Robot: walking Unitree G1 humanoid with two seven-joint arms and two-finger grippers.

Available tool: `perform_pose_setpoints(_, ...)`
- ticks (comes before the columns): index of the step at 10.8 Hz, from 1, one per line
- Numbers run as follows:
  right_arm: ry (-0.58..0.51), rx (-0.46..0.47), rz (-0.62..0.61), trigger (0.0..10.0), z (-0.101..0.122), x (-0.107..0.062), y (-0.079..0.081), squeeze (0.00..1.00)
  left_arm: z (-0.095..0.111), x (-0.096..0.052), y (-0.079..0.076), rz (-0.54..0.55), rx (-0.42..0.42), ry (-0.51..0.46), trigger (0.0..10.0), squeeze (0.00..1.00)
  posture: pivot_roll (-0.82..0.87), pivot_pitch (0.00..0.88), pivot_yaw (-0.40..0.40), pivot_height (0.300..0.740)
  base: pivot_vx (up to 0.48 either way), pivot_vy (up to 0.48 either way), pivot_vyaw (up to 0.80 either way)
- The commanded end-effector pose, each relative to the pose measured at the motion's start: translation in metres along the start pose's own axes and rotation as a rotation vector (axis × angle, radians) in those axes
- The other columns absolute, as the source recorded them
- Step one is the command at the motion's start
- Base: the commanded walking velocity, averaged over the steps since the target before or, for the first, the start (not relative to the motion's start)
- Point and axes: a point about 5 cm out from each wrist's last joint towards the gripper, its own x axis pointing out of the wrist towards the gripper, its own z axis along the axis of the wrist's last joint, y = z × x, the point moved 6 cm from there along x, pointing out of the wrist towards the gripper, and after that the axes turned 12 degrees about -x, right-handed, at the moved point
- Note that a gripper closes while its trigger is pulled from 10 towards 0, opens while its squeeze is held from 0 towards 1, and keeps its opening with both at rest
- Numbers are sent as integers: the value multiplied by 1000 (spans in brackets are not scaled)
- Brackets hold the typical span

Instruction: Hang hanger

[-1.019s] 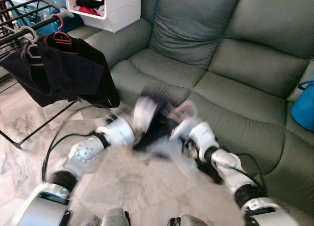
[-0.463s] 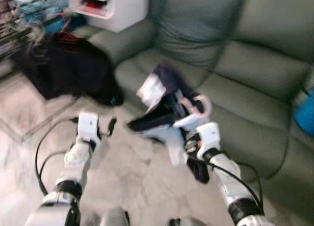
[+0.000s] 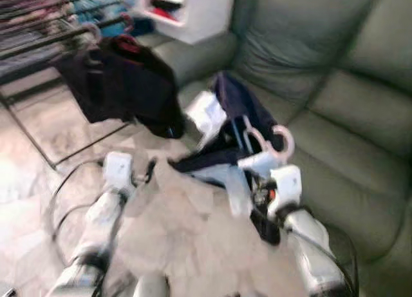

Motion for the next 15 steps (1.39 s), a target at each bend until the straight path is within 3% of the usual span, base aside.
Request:
perform_pose_setpoints(1,-53,-3,12,10000,15,-1,-1,0,4,-1,1,7,-6,-17,10000,0,-78,0,-14,740,0,0,744)
perform_pose_setpoints(3,-32,-5,20,10000,9,-6,0,0,3,-5,5,20,-4,-16,10000,0,-73,0,-12,740,276,0,738)
perform_pose_setpoints(5,-55,-4,58,10000,21,4,10,0,7,-5,1,9,3,-18,10000,0,-65,0,-13,740,292,0,738)
perform_pose_setpoints(7,-21,16,75,10000,16,-1,13,0,13,-9,10,73,37,-48,10000,0,-57,0,-19,740,289,0,738)
perform_pose_setpoints(10,56,-3,8,10000,-3,-20,-9,0,1,-36,21,98,56,-18,10000,0,-45,0,-29,740,80,0,733)
perform_pose_setpoints(12,52,-11,30,10000,0,-15,-8,0,-6,-45,24,114,69,21,10000,0,-33,0,-37,740,0,0,734)
perform_pose_setpoints(13,47,-7,53,10000,0,-12,-4,0,-5,-43,21,102,88,18,10000,0,-24,0,-44,740,0,0,731)
perform_pose_setpoints(14,48,-11,69,10000,0,-10,0,0,5,-34,12,55,158,-3,10000,0,-15,0,-50,740,0,0,0)
perform_pose_setpoints(15,39,-3,62,10000,1,-9,-1,0,12,-25,12,59,171,-4,10000,0,-6,0,-55,740,0,0,0)
